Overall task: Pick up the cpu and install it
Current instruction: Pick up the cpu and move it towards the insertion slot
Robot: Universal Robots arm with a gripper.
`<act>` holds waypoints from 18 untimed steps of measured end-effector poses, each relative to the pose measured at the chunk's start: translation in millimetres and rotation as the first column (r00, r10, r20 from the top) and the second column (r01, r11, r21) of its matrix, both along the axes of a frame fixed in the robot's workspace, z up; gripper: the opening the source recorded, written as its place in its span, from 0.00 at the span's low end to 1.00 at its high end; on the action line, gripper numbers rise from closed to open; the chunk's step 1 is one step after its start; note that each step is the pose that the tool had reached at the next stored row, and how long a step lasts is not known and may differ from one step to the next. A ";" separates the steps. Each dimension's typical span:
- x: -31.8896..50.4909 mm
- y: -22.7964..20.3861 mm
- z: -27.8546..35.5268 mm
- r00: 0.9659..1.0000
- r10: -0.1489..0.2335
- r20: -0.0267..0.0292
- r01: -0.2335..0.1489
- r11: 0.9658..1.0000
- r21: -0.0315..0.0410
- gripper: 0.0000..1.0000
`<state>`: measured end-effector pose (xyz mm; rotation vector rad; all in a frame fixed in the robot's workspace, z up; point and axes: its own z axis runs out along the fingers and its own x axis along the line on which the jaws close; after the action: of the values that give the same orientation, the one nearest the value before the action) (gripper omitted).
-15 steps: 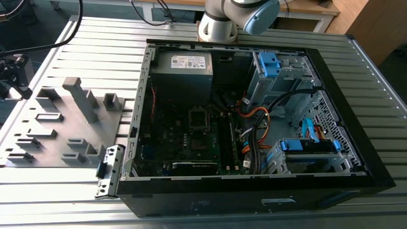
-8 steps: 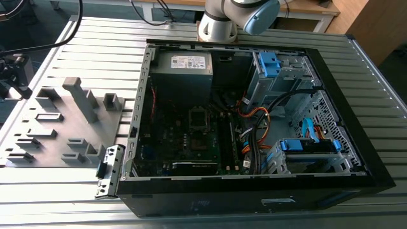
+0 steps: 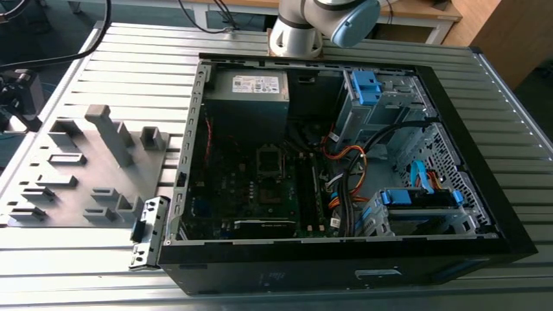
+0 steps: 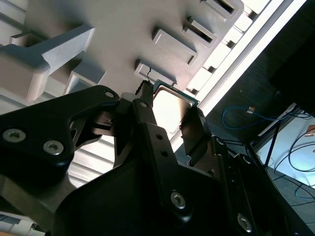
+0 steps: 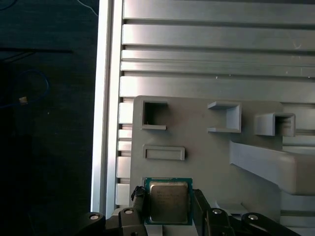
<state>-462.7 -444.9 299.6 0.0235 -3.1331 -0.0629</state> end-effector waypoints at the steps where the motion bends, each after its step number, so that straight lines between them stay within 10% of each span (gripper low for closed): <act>1: 0.0 0.0 0.8 1.000 0.000 0.000 0.000 1.000 0.000 0.47; 18: 0.0 0.0 7.2 1.000 0.000 0.000 0.000 1.000 0.000 0.47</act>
<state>-462.7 -444.9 306.8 0.0235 -3.1326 -0.0625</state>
